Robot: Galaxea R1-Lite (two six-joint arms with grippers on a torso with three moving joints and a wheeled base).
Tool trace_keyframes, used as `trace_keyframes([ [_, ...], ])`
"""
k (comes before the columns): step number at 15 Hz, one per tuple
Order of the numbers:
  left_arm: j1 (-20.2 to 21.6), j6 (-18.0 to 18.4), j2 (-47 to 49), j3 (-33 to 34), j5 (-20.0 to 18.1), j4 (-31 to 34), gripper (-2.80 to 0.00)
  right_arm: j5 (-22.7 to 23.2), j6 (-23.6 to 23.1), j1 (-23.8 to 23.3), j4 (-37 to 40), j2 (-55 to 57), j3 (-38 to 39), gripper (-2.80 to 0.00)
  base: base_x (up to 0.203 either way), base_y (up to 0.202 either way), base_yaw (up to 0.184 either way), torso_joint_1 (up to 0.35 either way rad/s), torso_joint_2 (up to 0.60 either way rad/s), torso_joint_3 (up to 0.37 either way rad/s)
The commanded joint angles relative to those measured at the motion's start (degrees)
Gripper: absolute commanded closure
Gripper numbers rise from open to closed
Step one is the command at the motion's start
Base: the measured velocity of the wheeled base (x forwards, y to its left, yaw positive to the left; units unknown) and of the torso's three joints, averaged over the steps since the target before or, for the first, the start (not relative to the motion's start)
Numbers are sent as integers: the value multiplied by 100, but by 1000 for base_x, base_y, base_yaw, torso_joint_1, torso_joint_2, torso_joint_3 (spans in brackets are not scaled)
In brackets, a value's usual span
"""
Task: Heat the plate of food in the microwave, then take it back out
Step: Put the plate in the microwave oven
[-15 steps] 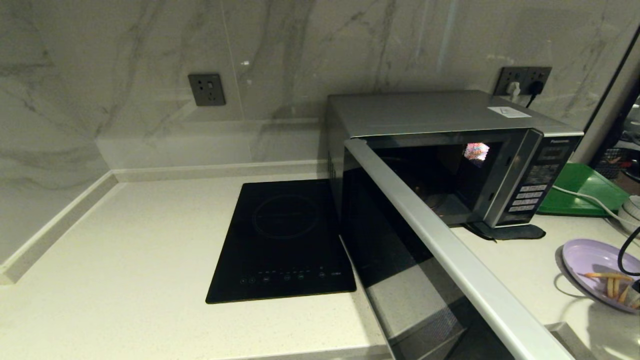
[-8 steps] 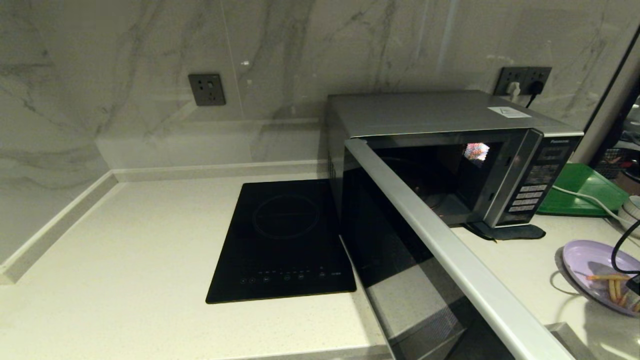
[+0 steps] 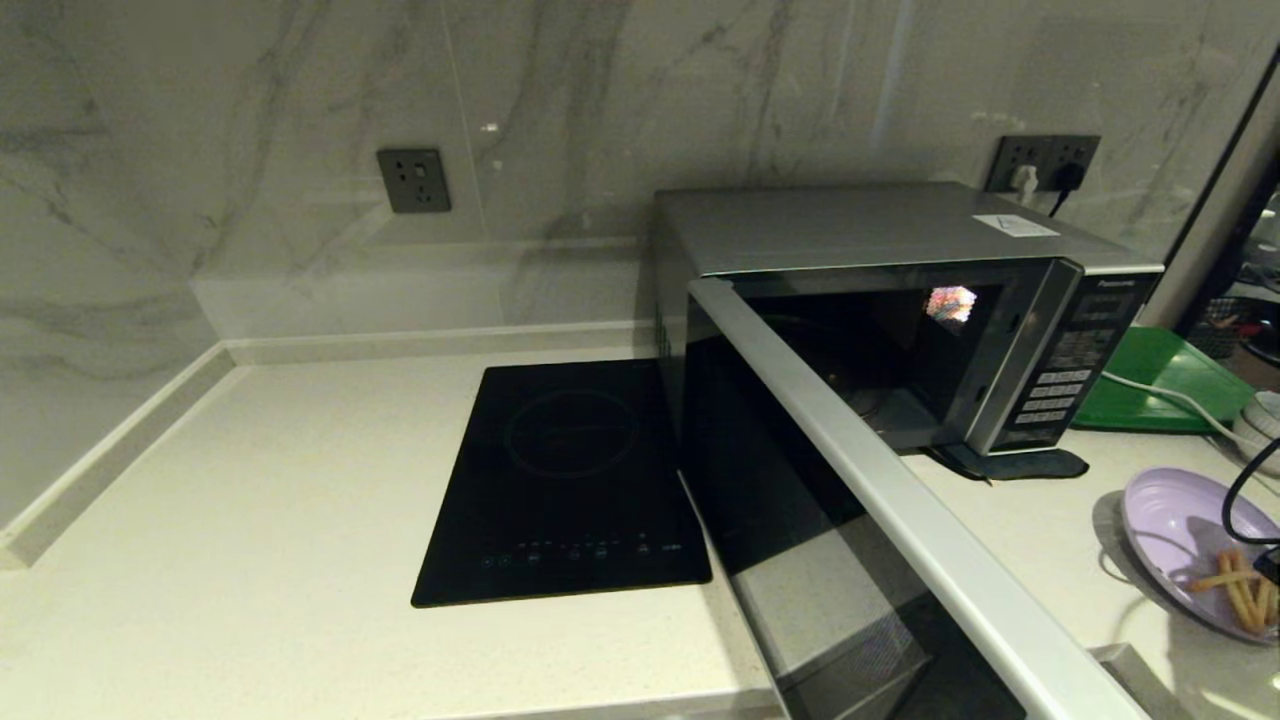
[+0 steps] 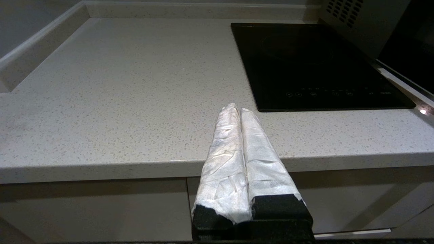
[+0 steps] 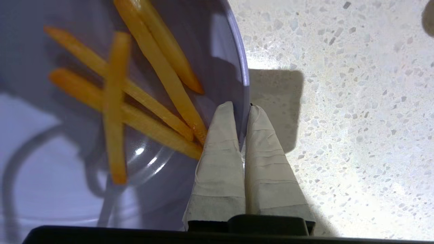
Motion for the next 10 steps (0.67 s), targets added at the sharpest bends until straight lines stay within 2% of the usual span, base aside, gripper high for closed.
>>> trace_keyframes([
  [1, -2, -3, 4, 0, 4, 0, 0, -6, 16, -2, 29, 3, -2, 0, 0, 0, 0, 0, 0, 0],
  [10, -2, -3, 4, 0, 4, 0, 0, -28, 23, -13, 29, -234, -20, 0, 0, 0, 0, 0, 0, 0],
])
